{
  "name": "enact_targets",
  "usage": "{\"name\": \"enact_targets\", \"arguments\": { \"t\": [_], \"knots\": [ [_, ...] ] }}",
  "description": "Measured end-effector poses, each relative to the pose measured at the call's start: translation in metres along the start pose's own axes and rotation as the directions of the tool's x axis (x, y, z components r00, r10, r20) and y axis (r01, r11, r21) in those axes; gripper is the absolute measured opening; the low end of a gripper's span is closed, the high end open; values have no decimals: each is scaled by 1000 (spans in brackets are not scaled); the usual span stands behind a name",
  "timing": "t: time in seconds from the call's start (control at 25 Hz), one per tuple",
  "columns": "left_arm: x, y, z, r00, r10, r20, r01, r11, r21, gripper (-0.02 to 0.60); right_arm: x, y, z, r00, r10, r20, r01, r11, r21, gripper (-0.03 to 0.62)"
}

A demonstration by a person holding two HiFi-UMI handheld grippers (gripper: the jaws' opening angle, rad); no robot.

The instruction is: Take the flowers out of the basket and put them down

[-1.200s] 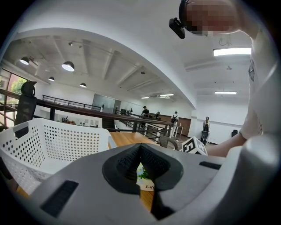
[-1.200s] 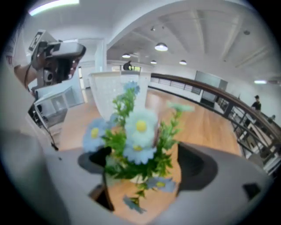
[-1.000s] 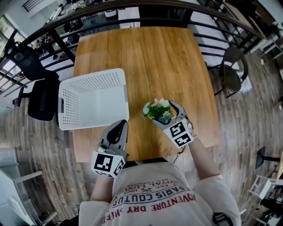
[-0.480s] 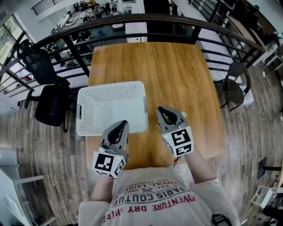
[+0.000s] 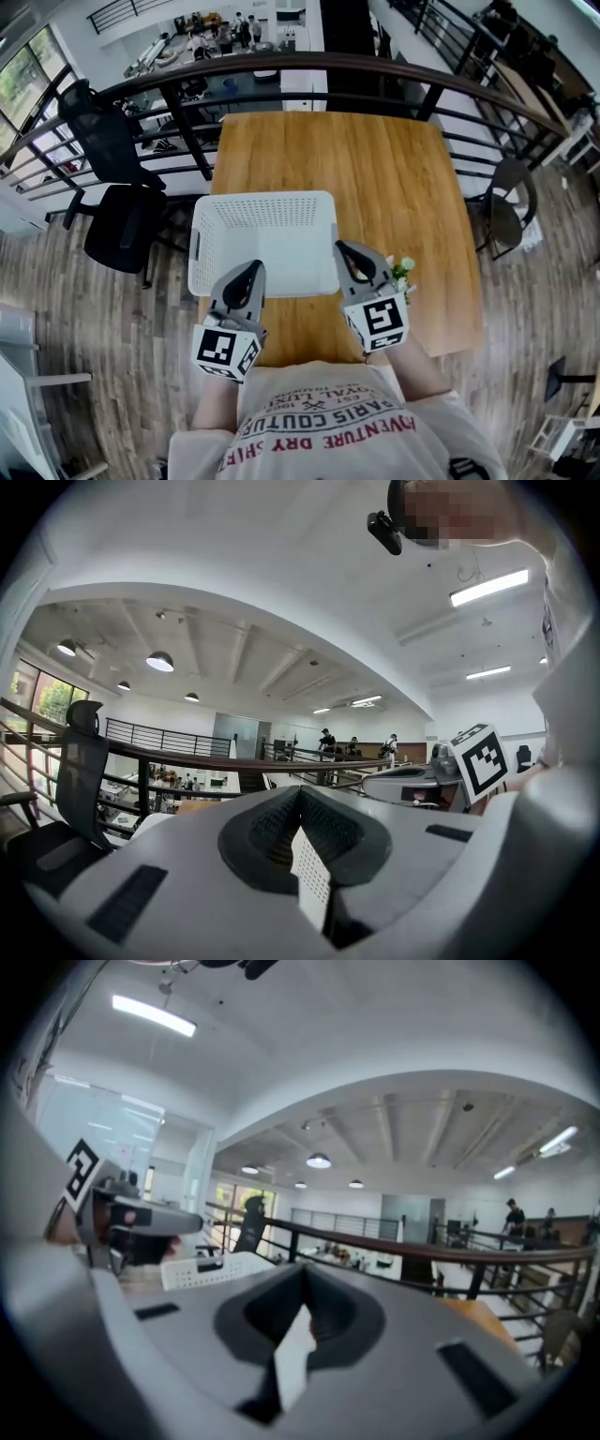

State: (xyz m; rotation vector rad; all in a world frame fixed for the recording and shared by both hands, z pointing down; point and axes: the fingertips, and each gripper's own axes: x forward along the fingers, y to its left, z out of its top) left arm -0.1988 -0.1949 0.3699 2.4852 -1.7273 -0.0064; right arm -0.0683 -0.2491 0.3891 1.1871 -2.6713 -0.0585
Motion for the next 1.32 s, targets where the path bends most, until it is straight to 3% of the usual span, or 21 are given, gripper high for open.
{"name": "enact_targets", "arguments": {
  "t": [0.4,1.32],
  "knots": [
    [-19,30,1,999,52,-1,-52,999,-13,25,13,25,7,999,36,6,-36,999,-2,26],
    [-17,22,9,1000,24,21,-23,999,-33,25,11,27,6,999,49,17,-49,999,8,26]
  ]
}}
